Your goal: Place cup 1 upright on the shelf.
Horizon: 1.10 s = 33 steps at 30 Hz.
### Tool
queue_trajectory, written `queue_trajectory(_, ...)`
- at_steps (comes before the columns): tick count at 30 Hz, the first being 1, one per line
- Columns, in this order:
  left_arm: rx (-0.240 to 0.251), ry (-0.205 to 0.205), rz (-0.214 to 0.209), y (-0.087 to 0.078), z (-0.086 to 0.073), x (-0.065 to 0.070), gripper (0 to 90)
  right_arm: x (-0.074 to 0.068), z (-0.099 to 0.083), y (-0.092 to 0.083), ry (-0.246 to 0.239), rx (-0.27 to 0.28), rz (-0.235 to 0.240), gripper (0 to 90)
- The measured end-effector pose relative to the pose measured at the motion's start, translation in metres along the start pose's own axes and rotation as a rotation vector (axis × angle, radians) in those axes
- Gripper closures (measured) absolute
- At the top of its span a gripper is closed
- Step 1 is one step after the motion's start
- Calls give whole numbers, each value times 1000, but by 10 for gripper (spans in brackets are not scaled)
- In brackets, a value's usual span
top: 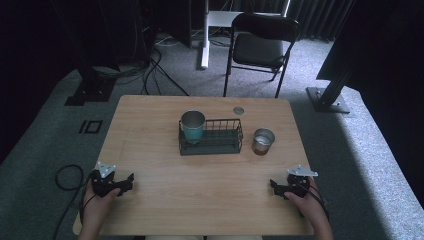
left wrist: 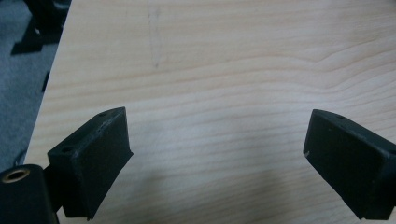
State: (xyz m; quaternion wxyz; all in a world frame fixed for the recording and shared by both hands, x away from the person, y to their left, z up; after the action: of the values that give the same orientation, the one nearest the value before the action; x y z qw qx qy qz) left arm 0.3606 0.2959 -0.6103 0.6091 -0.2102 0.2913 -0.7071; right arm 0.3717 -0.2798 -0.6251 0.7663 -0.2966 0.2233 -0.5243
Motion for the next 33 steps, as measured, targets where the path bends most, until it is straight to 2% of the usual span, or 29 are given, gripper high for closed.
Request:
queue_trajectory(4,-36,-18,29,3,-8,-6,80,0,0,0,0,0,0,119)
queue_trajectory(8,-67,-3,81,4,-12,-12,80,0,0,0,0,0,0,119)
queue_trajectory(14,-64,-77,37,7,-14,-13,78,0,0,0,0,0,0,119)
queue_trajectory(19,-63,-64,25,8,-13,-12,78,0,0,0,1,0,0,119)
queue_trajectory(33,-65,-81,40,8,-13,-11,74,0,0,0,0,0,0,118)
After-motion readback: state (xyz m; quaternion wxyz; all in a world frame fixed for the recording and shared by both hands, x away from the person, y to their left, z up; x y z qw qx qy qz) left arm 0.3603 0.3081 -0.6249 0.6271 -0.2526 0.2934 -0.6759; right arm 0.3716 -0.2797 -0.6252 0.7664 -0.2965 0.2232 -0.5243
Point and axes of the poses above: each handheld gripper's, and its own axes: y roughly forward along the jaws, z roughly out of its top, x roughly to its right, the point moved 10 cm from there along y, roughly forward along the jaws, and after that the axes turned 2 degrees about y, right-handed, at the moved point
